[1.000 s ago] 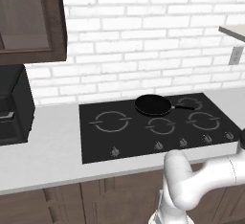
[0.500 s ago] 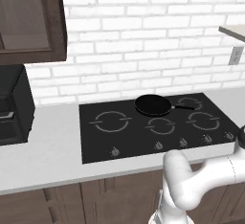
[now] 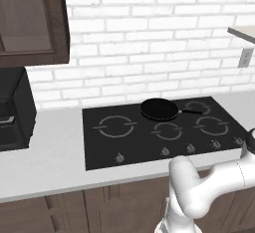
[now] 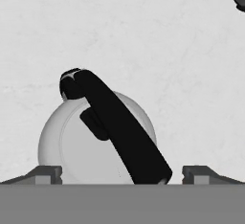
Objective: Pick the kettle from the counter and place it on a stove burner. Then turn the burner on.
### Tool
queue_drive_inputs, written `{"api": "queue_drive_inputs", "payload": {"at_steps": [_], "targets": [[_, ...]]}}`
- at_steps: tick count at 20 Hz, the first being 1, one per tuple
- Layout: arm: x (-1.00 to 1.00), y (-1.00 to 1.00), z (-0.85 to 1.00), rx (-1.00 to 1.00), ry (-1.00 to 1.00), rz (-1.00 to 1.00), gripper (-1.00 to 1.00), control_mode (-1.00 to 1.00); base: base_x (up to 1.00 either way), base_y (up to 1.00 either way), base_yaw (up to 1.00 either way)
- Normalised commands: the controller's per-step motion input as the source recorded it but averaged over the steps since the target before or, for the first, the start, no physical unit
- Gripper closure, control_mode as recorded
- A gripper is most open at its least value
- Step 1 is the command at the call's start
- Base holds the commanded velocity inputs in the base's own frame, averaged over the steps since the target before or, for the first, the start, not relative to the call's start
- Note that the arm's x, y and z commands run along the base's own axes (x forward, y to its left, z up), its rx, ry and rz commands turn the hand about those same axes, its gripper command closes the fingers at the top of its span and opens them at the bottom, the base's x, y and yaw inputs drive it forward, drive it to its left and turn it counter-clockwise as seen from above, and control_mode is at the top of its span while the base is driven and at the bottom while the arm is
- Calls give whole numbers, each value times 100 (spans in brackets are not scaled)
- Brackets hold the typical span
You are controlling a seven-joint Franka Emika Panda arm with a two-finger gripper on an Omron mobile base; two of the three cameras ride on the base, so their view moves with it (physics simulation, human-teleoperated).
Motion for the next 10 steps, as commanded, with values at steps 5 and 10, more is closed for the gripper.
{"api": "queue_drive_inputs", "payload": {"at_steps": [5,10], "targets": [[2,0,0,0,-2,8,-100,-100,0,0,0],[2,0,0,0,0,10,-100,-100,0,0,0]]}}
